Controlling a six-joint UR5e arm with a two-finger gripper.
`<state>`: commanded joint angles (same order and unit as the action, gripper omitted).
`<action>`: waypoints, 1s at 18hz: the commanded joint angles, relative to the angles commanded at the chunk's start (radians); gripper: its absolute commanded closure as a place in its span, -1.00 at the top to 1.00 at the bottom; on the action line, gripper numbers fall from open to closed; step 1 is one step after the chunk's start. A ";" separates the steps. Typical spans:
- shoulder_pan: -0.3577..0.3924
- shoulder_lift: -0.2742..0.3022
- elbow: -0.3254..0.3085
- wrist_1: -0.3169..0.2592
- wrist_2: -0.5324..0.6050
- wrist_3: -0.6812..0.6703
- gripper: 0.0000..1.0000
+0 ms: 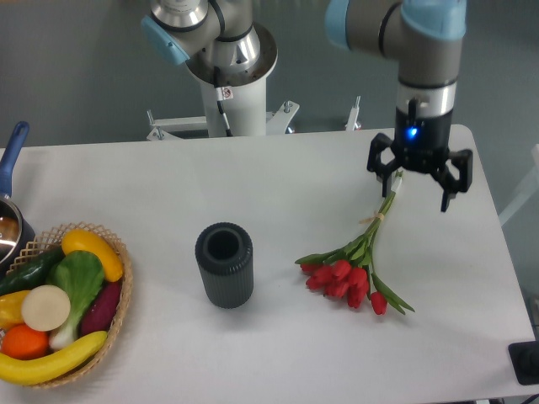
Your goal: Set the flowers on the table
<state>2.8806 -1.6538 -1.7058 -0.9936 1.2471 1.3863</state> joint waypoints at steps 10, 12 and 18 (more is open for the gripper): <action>0.258 0.089 -0.023 -0.252 -0.023 0.611 1.00; 0.282 0.091 -0.026 -0.270 -0.020 0.661 1.00; 0.315 0.111 -0.058 -0.264 -0.014 0.708 1.00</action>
<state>3.1953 -1.5432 -1.7641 -1.2579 1.2333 2.0939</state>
